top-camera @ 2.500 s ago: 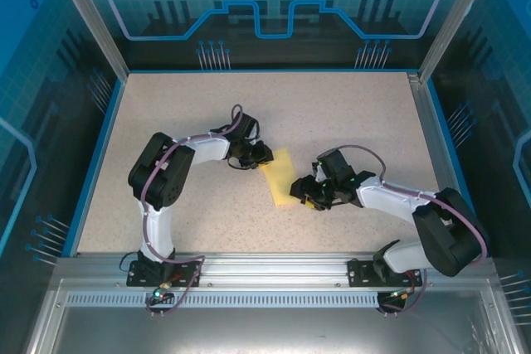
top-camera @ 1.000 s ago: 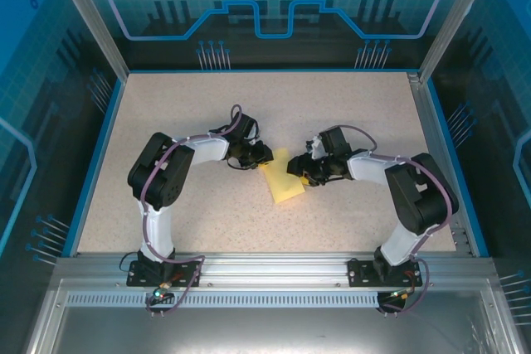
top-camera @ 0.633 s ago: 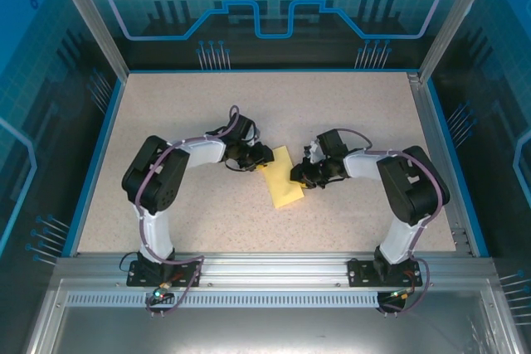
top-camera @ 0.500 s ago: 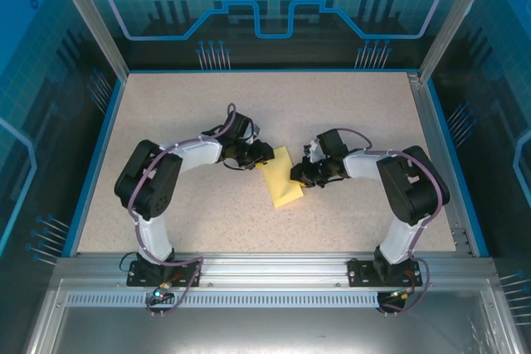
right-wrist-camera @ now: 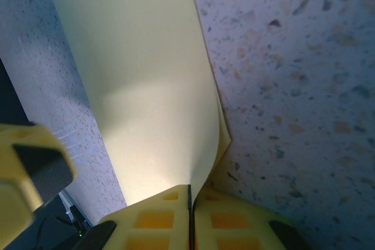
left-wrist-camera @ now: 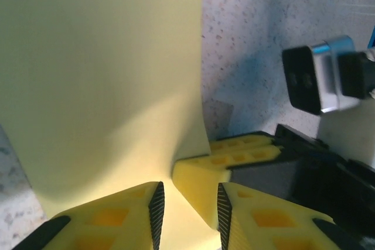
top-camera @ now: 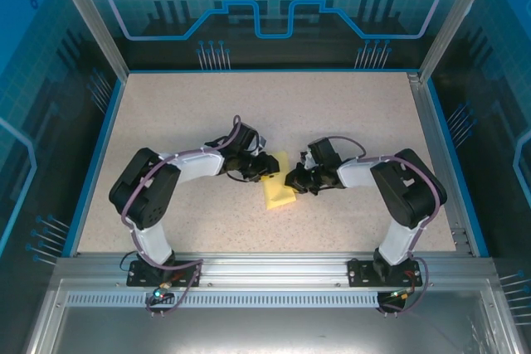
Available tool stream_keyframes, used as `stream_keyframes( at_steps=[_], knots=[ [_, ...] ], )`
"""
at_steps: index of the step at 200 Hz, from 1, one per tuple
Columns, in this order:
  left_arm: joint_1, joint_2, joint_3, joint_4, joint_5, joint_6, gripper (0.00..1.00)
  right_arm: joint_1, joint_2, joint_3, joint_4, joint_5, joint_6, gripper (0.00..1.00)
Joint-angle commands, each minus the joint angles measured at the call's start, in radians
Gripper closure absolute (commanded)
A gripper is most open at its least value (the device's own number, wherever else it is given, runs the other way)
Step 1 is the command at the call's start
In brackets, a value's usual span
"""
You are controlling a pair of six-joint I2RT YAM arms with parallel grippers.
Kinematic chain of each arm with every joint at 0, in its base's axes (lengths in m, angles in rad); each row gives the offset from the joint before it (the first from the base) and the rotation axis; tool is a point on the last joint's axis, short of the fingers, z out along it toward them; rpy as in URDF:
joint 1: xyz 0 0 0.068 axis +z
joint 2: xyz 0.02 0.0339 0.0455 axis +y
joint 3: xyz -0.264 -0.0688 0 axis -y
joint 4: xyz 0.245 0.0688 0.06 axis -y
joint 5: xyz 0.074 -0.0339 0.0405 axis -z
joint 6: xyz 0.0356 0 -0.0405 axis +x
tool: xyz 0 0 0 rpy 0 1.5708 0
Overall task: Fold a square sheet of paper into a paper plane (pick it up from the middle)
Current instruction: Third fold the triangle at the center of the table.
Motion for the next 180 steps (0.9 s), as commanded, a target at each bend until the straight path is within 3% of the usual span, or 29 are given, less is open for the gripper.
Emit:
stream_keyframes(
  at_steps=[1,25,75,180],
  knots=[
    [0.002,0.048,0.013,0.006,0.018,-0.007,0.68,0.011,-0.041,-0.024,0.020,0.042,0.041,0.87],
    [0.002,0.066,0.027,-0.015,-0.006,0.005,0.69,0.004,-0.070,-0.013,-0.041,0.048,0.001,0.77],
    [0.000,0.062,-0.009,0.048,0.014,0.022,0.65,-0.022,-0.073,0.004,-0.075,-0.028,-0.057,0.74],
    [0.000,0.117,-0.009,0.099,0.025,0.043,0.64,-0.050,-0.011,0.072,-0.157,-0.081,-0.144,0.85]
  ],
)
